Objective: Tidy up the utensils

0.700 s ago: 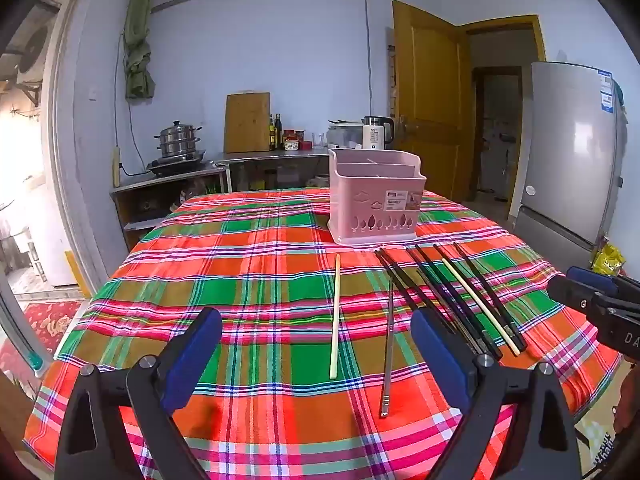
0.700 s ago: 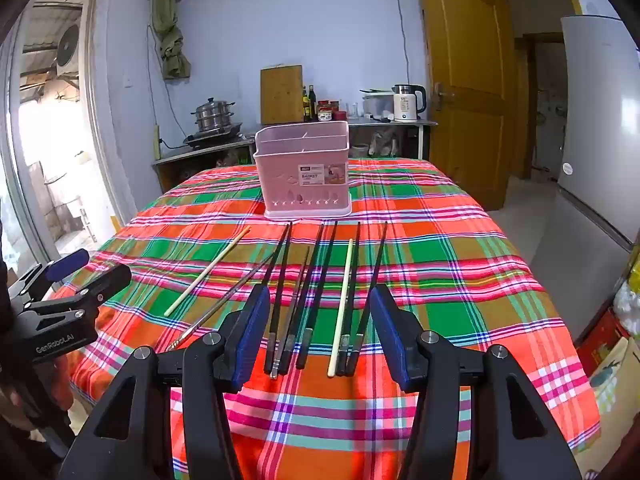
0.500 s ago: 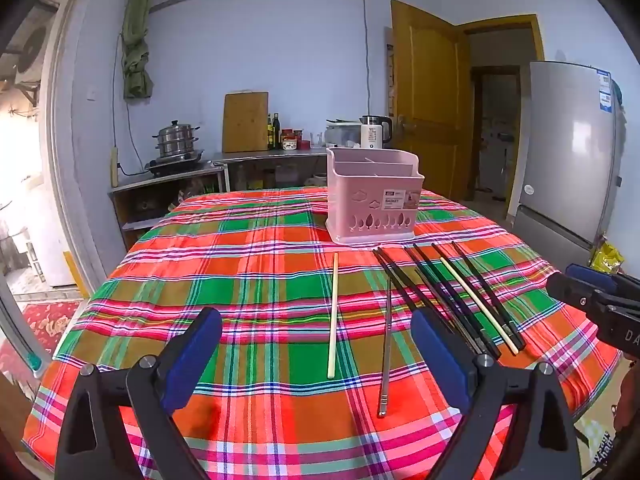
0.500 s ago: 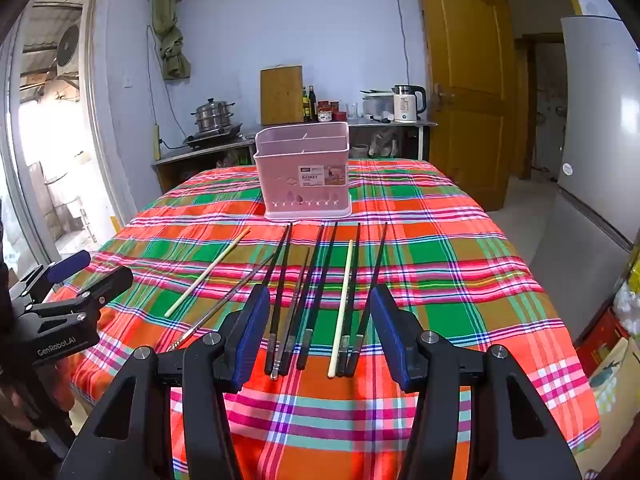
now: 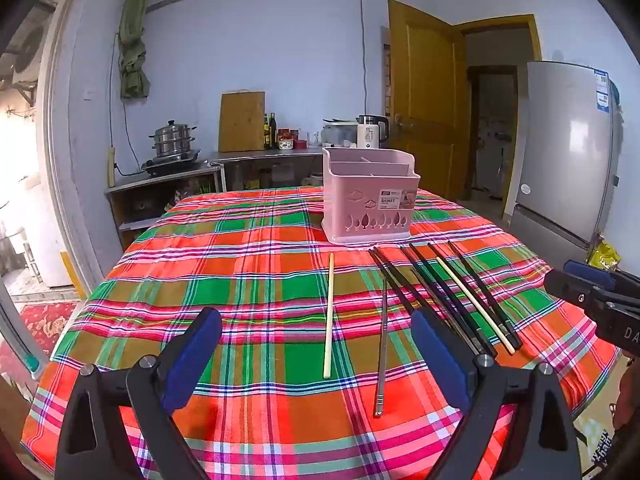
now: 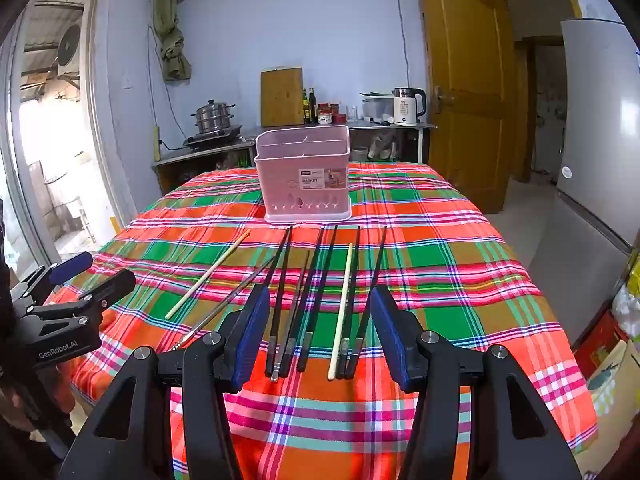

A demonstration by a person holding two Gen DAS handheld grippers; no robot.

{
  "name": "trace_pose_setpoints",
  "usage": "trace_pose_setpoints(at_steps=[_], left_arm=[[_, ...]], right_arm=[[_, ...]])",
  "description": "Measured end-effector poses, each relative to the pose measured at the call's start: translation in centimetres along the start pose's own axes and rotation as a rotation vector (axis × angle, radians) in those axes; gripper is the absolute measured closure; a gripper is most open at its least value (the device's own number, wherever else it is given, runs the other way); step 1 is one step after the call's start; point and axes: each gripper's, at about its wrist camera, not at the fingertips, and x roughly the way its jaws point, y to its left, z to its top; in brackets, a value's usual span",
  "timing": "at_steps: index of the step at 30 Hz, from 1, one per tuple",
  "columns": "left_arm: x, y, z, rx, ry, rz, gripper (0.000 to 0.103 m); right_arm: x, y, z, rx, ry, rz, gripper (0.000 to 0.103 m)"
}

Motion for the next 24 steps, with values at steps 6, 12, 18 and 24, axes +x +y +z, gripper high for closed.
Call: trace_pose_setpoints(at_steps=[6,12,18,24], left_arm=[[-0.06,-0.01,-0.02,-0.005,0.005,-0.001,0.007],[-0.05,-0.17,-0.06,-0.002,0.008,-0.005,0.007],[-0.04,-0.33,-0.10,0.002,0.011,-0.006,0.007],[-0.04,-0.37,-0.10,0.003,0.010,-0.006,0.007]], right_arm=[[-0.07,0.11,-0.05,-0.001,-0.004,-0.001,0.050],[-0.11,0.00,0.02,-0.002,-0.004,0.000,0.050],[-0.21,0.10,-0.06,-0.004,-0.004,-0.002,0.050],[-0.22,0.26,0.01,-0.002,-0.002,-0.004,0.050]])
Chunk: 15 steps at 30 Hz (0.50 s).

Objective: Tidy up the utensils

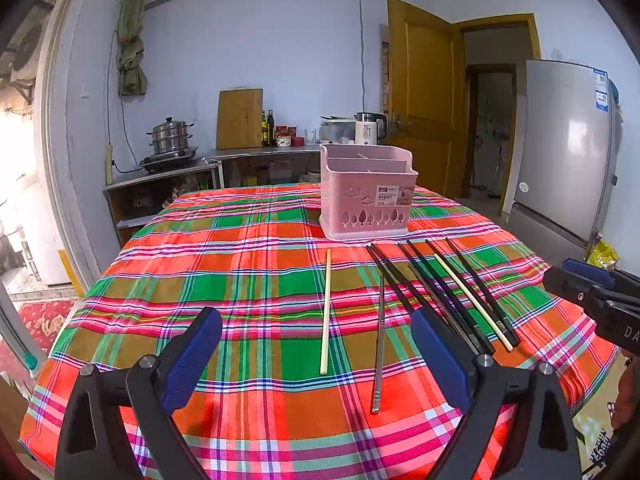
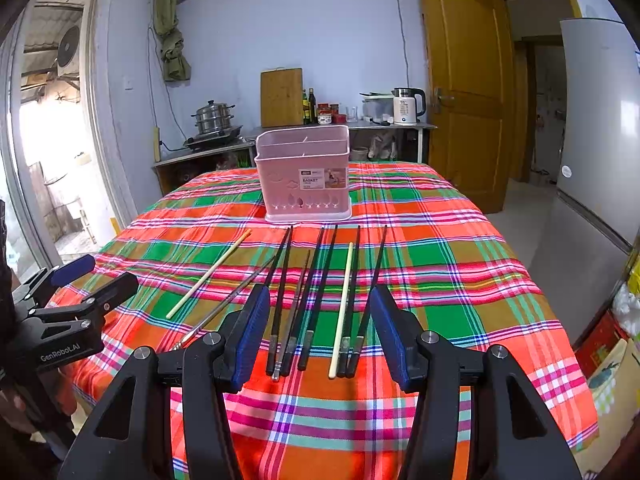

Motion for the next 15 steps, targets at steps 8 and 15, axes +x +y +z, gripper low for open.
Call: trace_pose_setpoints(at_steps=[8,15], left_arm=[[-0.04,0.10,0.00,-0.001,0.002,-0.002,0.007],[-0.08,0.26,0.09,-0.003,0.002,-0.004,0.007]], right_arm=[[0.00,0.04,-0.20,0.002,-0.003,0.003,0.050],[-0.05,0.04,-0.14,0.004,-0.006,0.004,0.050]])
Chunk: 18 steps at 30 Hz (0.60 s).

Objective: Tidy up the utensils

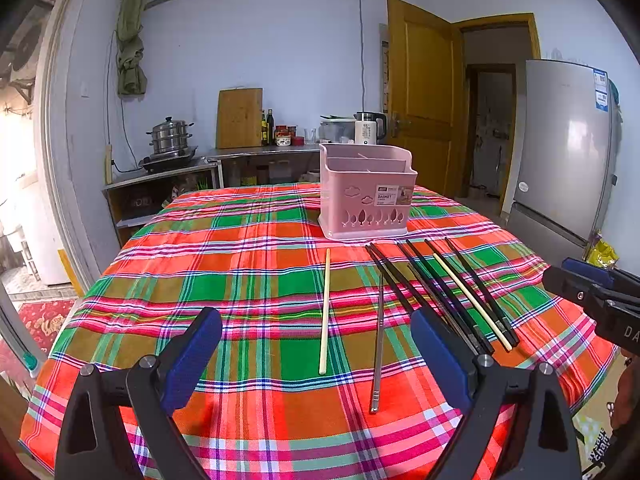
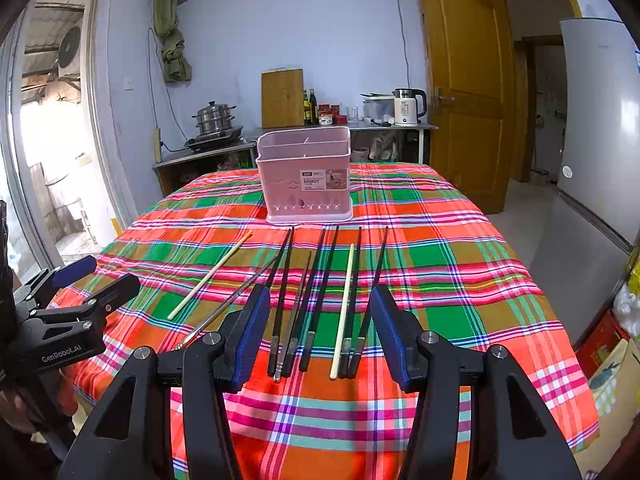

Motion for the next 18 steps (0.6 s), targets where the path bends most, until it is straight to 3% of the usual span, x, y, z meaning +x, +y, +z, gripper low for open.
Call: trace_pose_setpoints(at_steps=[18], left_arm=[[-0.19,-0.19,0.16,0.002,0.003,-0.007,0.007]], right_arm=[[0.03,0.01,-0.03,0.003,-0.002,0.003,0.050]])
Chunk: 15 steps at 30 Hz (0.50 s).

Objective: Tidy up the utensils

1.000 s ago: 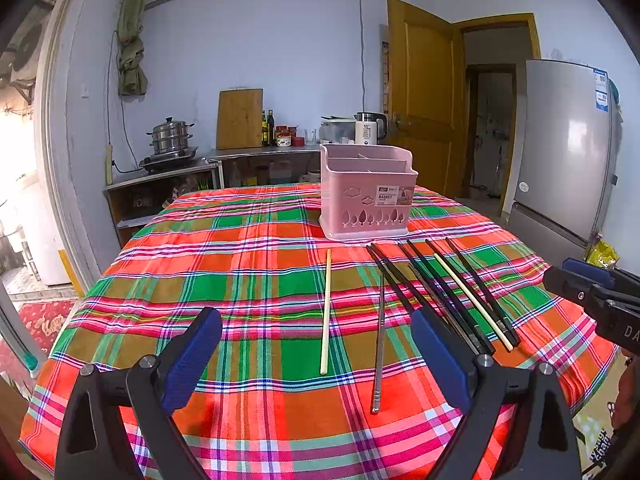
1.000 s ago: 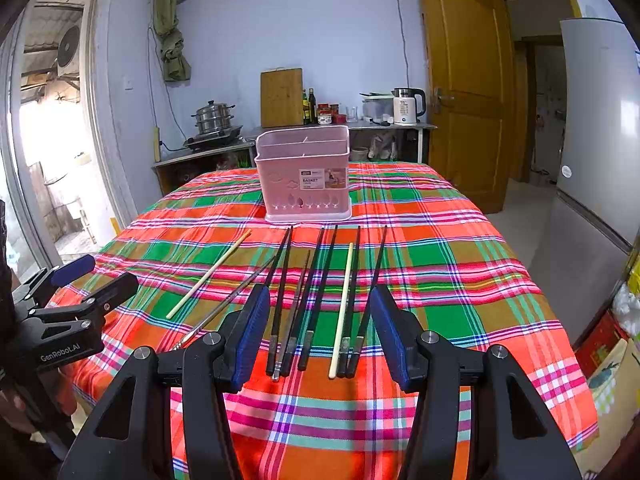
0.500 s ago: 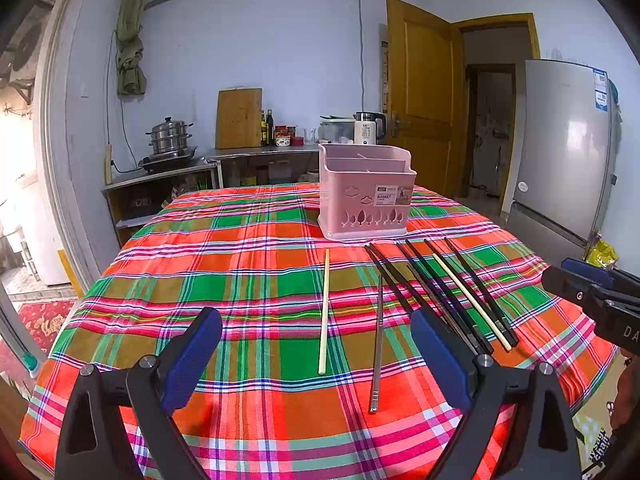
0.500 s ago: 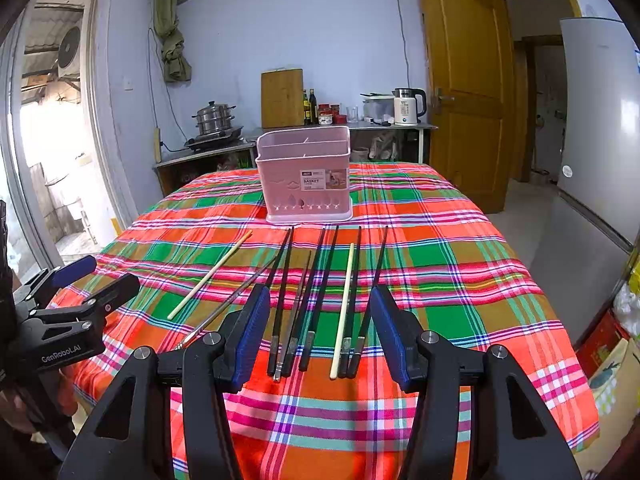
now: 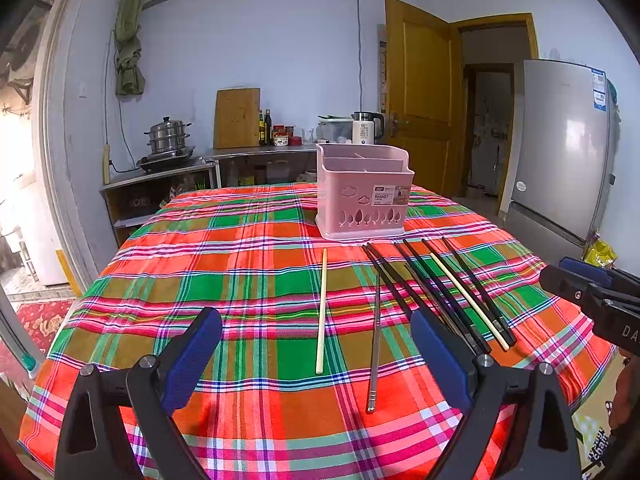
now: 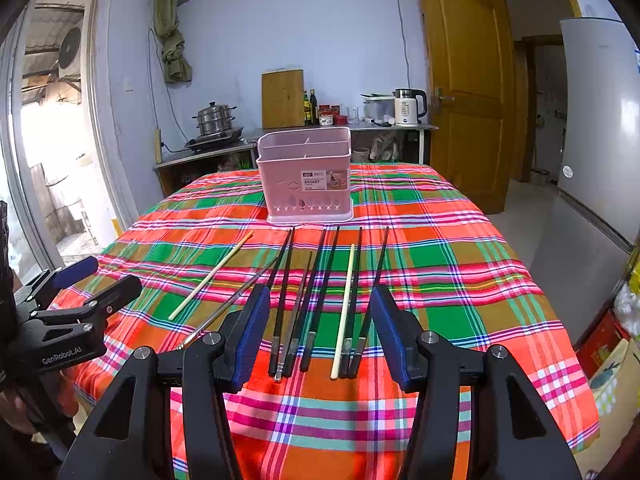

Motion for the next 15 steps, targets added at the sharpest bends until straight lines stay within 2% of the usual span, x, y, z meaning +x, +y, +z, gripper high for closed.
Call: trace_pose_setpoints(at_steps=[15], left_arm=[[0.23,-0.09,-0.04,0.006,0.006,-0.002,0.007]], right_arm=[[0.07,0.06,-0.07,0.001,0.001,0.001,0.050]])
